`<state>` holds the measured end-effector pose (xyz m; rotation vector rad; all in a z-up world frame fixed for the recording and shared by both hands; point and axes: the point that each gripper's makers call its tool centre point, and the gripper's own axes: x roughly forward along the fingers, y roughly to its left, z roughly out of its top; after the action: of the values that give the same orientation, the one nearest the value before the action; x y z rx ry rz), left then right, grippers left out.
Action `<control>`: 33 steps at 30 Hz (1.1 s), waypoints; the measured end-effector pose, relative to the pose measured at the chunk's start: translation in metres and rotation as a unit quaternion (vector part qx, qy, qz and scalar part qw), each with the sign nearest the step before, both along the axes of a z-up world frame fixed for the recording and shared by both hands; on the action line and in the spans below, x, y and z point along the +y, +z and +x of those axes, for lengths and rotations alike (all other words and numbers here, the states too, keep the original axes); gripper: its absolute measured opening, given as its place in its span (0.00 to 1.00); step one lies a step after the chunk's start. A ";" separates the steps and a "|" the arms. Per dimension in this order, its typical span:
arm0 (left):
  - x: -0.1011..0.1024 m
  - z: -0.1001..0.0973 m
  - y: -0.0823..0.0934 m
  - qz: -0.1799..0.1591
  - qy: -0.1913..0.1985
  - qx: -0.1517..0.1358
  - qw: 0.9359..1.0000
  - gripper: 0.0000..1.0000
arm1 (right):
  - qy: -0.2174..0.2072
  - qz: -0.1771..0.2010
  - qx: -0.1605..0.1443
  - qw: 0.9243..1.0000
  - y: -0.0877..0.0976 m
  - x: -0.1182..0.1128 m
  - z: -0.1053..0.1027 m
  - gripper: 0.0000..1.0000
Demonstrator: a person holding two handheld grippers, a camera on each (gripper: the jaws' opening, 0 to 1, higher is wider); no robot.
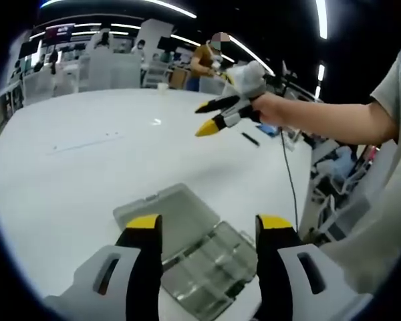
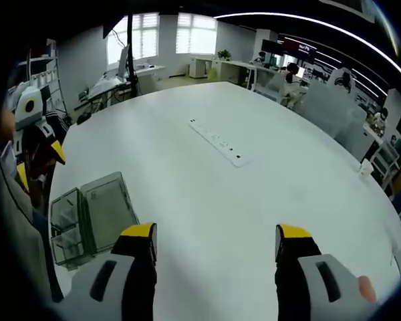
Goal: Insert the divider into the dual guide fixture by aligning both edges with the guide slots and pushing it downward to the bottom, including one-sided entry, uneven engagement, binding, and posture correction.
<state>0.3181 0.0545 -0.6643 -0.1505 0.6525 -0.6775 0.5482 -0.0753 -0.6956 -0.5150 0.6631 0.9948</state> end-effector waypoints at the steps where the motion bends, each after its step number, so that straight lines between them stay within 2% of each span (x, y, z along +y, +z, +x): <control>1: 0.001 0.000 0.000 0.000 0.000 0.000 1.000 0.55 | -0.002 0.001 0.000 1.000 -0.001 0.000 0.003 0.70; 19: 0.007 -0.001 -0.004 0.018 -0.009 -0.003 1.000 0.61 | -0.025 -0.001 0.011 1.000 -0.013 0.006 0.049 0.72; 33: 0.013 0.000 -0.006 0.018 0.003 0.000 1.000 0.62 | -0.039 -0.007 0.019 0.999 -0.027 0.011 0.085 0.72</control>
<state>0.3186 0.0679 -0.6706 -0.1190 0.6647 -0.6594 0.6337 -0.0646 -0.7221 -0.4803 0.7190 0.9279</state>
